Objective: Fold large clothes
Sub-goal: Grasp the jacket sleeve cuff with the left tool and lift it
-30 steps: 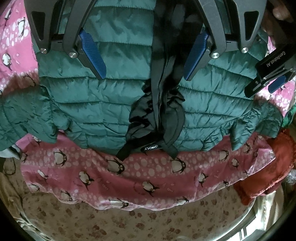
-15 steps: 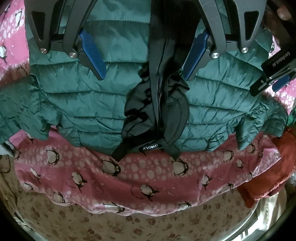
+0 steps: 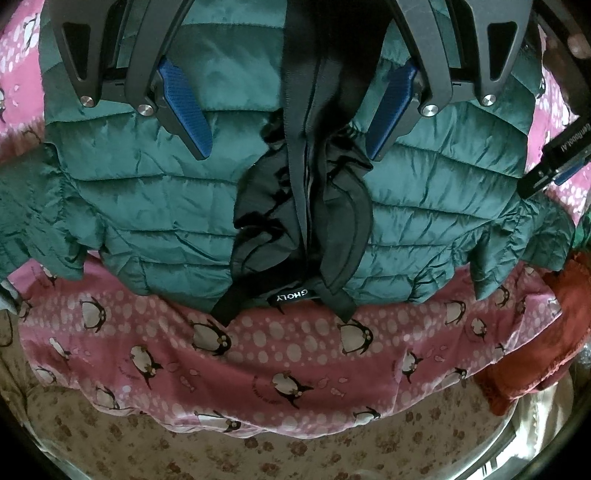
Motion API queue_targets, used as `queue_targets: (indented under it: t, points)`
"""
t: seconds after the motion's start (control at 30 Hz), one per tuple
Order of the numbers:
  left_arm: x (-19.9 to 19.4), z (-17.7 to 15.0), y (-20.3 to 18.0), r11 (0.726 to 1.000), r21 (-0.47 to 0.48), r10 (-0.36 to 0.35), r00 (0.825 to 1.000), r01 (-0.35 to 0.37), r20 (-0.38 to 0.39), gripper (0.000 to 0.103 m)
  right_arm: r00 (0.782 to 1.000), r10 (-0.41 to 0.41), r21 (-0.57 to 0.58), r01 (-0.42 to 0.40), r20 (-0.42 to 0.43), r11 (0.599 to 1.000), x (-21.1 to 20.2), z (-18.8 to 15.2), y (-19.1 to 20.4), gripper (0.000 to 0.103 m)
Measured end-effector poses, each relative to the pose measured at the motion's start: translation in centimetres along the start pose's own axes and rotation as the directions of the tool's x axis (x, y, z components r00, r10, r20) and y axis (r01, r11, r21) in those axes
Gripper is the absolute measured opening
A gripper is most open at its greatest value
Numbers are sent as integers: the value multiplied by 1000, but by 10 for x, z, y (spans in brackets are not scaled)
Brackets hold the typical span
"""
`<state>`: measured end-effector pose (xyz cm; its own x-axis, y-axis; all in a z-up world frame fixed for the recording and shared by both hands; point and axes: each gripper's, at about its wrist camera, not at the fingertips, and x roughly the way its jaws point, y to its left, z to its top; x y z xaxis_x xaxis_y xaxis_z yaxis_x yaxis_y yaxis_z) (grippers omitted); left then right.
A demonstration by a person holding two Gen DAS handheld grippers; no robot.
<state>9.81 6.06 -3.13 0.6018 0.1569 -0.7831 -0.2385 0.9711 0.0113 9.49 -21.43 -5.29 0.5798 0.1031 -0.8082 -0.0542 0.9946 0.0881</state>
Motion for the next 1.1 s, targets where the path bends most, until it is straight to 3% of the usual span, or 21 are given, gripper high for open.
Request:
queue_targets:
  t: [0.3,0.43,0.8,1.0,1.1]
  points:
    - [16,16,69,987,-158,28,999,-33,-36,102,1000,11,-23,-11,-6,1000,3,-3,7,84]
    - [24,25,110,969,-232,79,996,-88,-44,102,1000,8,-28,-9,-9,1000,4,-5,8,84]
    - [45,61,214,886,-400,253,967,-236,-12,102,1000,6,-54,-6,-10,999,5,-10,13,84]
    - [68,76,238,877,-406,280,960,-255,2,102,1000,-6,-74,5,-14,997,9,-11,16,84]
    - [77,79,244,878,-410,274,962,-247,7,97,1000,-11,-83,10,-12,997,9,-11,18,84]
